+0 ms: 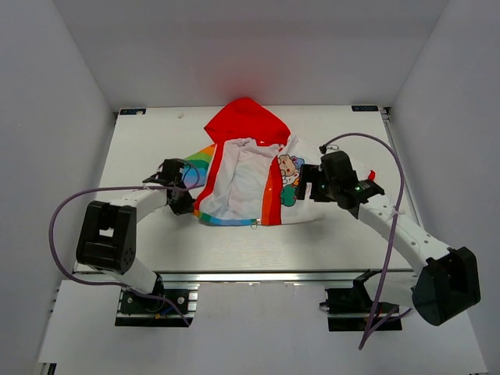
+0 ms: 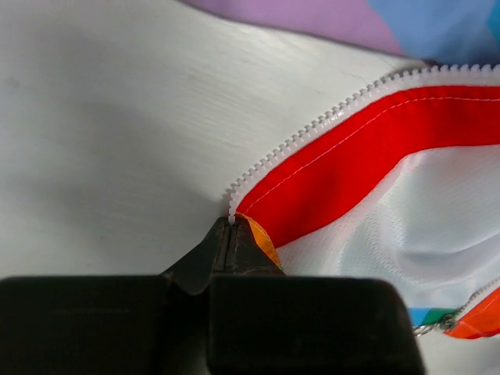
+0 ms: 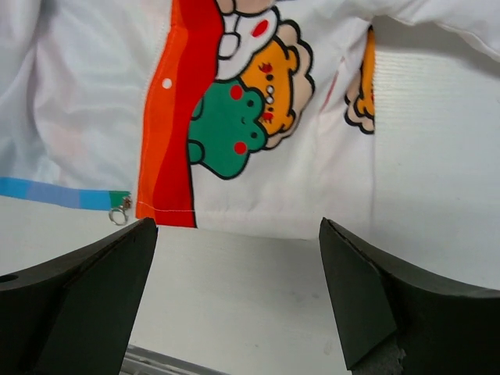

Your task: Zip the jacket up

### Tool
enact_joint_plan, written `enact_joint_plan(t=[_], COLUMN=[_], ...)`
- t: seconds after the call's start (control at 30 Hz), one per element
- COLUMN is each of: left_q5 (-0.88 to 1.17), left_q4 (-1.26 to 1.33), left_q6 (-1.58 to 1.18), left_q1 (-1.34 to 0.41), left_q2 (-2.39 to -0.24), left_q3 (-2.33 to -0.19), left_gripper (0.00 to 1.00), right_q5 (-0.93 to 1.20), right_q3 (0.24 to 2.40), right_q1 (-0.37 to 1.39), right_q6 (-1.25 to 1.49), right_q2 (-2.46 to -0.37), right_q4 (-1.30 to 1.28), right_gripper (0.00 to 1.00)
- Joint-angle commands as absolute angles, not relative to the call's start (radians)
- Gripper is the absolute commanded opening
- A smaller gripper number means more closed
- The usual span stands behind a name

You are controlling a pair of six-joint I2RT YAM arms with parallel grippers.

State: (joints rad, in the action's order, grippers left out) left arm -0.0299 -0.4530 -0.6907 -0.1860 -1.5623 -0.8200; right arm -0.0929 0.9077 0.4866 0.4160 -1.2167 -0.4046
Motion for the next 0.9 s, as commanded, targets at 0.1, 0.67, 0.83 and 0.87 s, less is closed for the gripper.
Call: enact_joint_plan(t=[0.1,0.67,0.83,0.87], left_q5=[-0.073,-0.566,-0.507,-0.477], left_q4=[-0.498,-0.962,-1.023,-1.003], left_q6=[-0.658,-0.655,-0.683,-0.678], left_q1=[-0.245,-1.053,-1.218,-1.245], left_q2=[-1.522,-1.712,-1.835,-1.832], left_q3=[-0.847,-1.433,-1.381,-1.352], left_gripper=[0.0,0.0,0.0,0.0], right_q5=[-0.16,-0.324,-0.328,-0.321], right_q3=[0.876,0.753,0.735,0.726], right_q1=[0.48,0.459,0.446,0.445], right_q6=[0.413,0.514,0.514,0.514], right_q2=[-1.163,-0.95,-0.933,-0.936], right_q4=[-0.462,-0.629,-0.637,-0.637], right_gripper=[0.89,0.89,0.89,0.89])
